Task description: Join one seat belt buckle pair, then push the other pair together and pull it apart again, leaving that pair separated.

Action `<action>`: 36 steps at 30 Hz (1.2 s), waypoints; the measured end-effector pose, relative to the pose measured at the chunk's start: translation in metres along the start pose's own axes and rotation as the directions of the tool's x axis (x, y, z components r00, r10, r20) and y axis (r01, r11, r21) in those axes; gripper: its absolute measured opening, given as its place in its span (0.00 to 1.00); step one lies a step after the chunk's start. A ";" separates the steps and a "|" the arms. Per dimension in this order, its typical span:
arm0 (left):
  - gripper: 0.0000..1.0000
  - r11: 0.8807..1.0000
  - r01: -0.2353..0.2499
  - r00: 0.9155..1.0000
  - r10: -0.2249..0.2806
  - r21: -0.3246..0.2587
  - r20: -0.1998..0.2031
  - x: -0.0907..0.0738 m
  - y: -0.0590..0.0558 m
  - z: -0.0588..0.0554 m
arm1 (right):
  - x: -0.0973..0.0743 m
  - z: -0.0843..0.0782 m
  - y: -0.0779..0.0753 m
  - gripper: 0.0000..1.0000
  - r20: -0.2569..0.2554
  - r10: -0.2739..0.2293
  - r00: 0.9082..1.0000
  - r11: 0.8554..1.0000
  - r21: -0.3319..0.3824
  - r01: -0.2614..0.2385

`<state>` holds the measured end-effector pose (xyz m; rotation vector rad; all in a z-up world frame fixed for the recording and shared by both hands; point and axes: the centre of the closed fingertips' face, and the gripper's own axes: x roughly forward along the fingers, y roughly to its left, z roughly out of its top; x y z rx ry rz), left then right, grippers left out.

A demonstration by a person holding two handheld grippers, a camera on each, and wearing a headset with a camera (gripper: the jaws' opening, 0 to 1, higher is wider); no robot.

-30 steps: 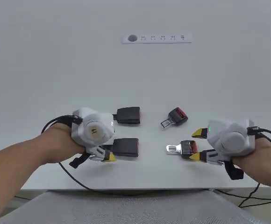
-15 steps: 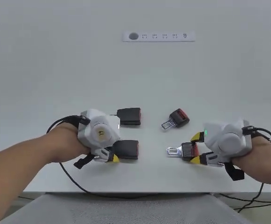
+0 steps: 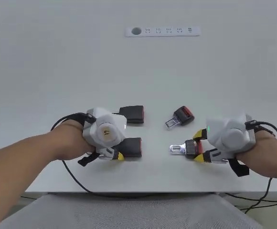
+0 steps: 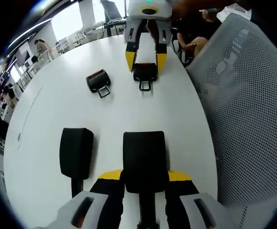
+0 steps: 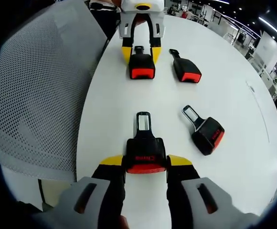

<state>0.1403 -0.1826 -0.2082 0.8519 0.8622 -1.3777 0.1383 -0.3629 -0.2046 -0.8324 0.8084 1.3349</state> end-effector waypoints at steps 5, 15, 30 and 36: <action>0.34 1.000 0.009 1.000 -0.009 0.020 0.001 0.000 0.000 0.000 | 0.002 -0.001 -0.002 0.32 0.006 0.020 1.000 1.000 0.001 -0.020; 0.33 0.999 0.018 1.000 -0.017 0.045 -0.023 0.003 0.001 -0.001 | 0.005 0.002 -0.001 0.31 -0.010 0.026 1.000 1.000 0.015 -0.026; 0.33 0.999 0.021 0.999 -0.020 0.036 -0.042 0.002 -0.001 0.000 | 0.014 0.018 0.004 0.31 0.002 0.015 1.000 1.000 0.024 -0.015; 0.33 0.999 0.020 0.999 -0.019 0.035 -0.044 0.002 -0.002 0.000 | 0.022 0.035 0.007 0.31 0.025 0.010 1.000 0.999 0.042 -0.011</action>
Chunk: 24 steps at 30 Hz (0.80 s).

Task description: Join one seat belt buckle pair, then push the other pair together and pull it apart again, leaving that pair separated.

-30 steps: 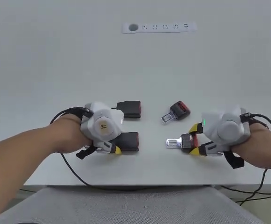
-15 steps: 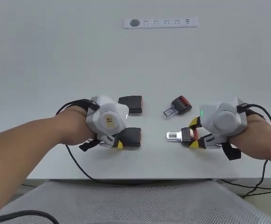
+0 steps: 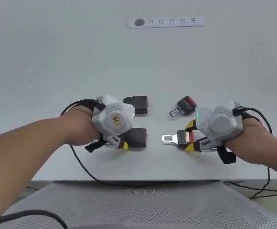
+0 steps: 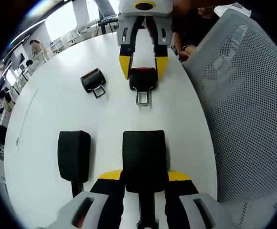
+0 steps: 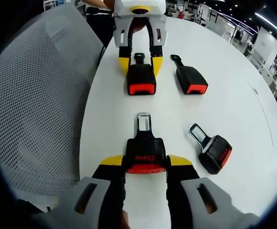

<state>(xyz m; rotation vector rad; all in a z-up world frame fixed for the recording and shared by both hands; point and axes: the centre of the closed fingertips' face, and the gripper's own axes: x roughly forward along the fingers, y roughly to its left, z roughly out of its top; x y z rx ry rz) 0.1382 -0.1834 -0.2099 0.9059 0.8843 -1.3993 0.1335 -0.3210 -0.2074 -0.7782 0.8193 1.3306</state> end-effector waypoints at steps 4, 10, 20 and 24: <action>0.33 1.000 0.001 1.000 -0.001 -0.002 0.000 -0.001 -0.001 0.001 | 0.005 0.011 0.001 0.31 0.014 -0.003 1.000 1.000 -0.001 0.003; 0.33 1.000 0.000 1.000 0.000 -0.007 0.002 -0.001 -0.001 0.001 | 0.011 0.026 0.002 0.31 0.040 -0.011 0.999 1.000 0.010 0.010; 0.33 1.000 -0.001 1.000 0.001 -0.011 -0.006 -0.003 -0.003 0.005 | 0.017 0.039 0.003 0.31 0.065 -0.020 0.998 1.000 0.015 0.019; 0.33 1.000 -0.002 1.000 0.002 -0.014 -0.008 -0.004 -0.003 0.005 | 0.017 0.042 0.002 0.31 0.080 -0.017 0.997 1.000 0.017 0.015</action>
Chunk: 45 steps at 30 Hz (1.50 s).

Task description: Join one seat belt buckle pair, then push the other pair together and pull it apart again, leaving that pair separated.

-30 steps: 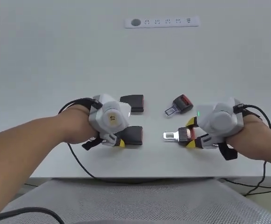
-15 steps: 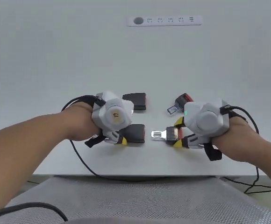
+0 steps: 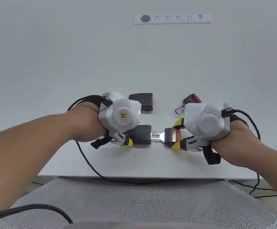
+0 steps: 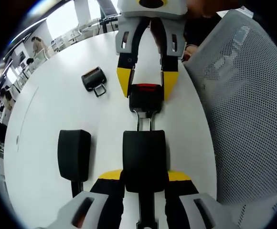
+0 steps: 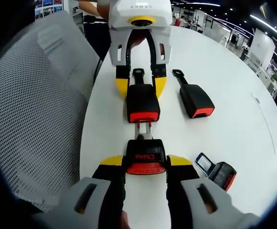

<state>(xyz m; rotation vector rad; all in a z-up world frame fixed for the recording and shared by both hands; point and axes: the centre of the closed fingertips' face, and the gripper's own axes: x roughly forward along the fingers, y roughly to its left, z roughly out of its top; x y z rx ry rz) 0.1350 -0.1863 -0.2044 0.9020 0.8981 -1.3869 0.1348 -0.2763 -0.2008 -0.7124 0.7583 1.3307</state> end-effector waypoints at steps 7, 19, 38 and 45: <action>0.33 1.000 0.001 1.000 -0.001 0.004 -0.002 0.001 0.002 -0.002 | 0.006 0.006 0.000 0.31 0.006 0.011 1.000 1.000 -0.013 -0.011; 0.33 0.999 0.007 1.000 -0.007 0.032 -0.008 0.003 0.003 -0.003 | 0.012 0.008 -0.003 0.29 -0.019 0.039 0.999 0.999 -0.031 -0.039; 0.31 1.000 -0.002 1.000 0.002 -0.002 0.022 0.004 0.004 -0.003 | 0.015 0.013 -0.001 0.27 -0.034 0.024 0.999 0.999 -0.028 -0.025; 0.31 1.000 -0.004 1.000 0.004 -0.005 0.022 0.004 0.004 -0.003 | 0.018 0.021 0.001 0.27 -0.028 0.025 0.999 0.999 -0.032 -0.026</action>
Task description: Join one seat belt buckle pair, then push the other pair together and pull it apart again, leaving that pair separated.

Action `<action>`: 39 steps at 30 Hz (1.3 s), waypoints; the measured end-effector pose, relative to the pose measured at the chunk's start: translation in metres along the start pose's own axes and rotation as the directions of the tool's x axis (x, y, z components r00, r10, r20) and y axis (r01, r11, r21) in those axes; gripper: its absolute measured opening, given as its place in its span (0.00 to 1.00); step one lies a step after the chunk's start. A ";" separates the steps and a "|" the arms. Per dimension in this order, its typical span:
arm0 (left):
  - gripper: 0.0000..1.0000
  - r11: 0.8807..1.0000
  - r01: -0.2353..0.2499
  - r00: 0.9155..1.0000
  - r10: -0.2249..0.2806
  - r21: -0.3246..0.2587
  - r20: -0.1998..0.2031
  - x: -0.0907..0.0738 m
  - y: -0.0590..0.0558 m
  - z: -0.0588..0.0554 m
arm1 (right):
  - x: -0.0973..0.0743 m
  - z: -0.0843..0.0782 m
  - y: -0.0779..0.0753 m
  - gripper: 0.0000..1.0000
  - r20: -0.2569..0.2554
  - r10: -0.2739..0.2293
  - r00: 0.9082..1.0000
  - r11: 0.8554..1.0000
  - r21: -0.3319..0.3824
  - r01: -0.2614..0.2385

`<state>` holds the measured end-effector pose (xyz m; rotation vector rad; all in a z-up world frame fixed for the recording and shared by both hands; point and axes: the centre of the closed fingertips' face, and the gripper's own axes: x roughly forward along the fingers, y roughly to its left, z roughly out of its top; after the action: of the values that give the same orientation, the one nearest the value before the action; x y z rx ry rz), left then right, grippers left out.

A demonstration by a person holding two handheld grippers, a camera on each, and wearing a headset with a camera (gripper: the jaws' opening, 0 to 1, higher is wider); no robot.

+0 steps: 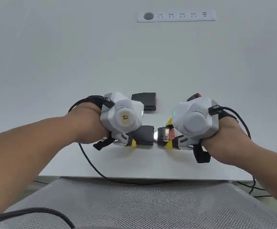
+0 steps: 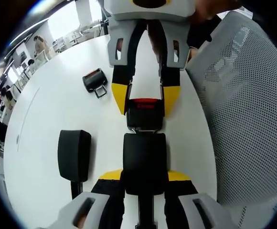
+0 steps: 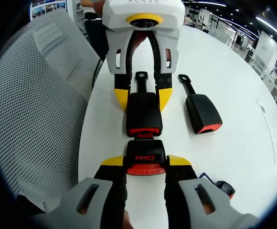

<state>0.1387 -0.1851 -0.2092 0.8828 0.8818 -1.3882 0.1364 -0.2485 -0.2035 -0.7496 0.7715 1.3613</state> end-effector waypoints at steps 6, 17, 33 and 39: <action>0.31 1.000 0.002 1.000 -0.002 -0.006 0.019 0.000 0.000 0.000 | 0.002 0.002 -0.002 0.27 -0.007 -0.004 1.000 1.000 -0.002 0.004; 0.31 1.000 0.000 1.000 0.000 -0.008 0.018 0.003 0.003 -0.003 | 0.001 0.003 -0.001 0.27 -0.014 -0.003 1.000 1.000 0.000 0.003; 0.32 1.000 0.000 1.000 0.000 -0.002 0.030 0.002 0.000 0.000 | 0.000 0.004 0.000 0.27 0.008 0.001 1.000 1.000 0.000 -0.001; 0.32 1.000 0.000 0.999 0.000 -0.001 0.033 0.002 0.001 -0.001 | 0.001 0.004 0.000 0.28 0.010 0.004 1.000 1.000 -0.003 -0.004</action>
<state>0.1393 -0.1851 -0.2111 0.8570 0.8570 -1.3986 0.1371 -0.2448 -0.2021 -0.7435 0.7637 1.3687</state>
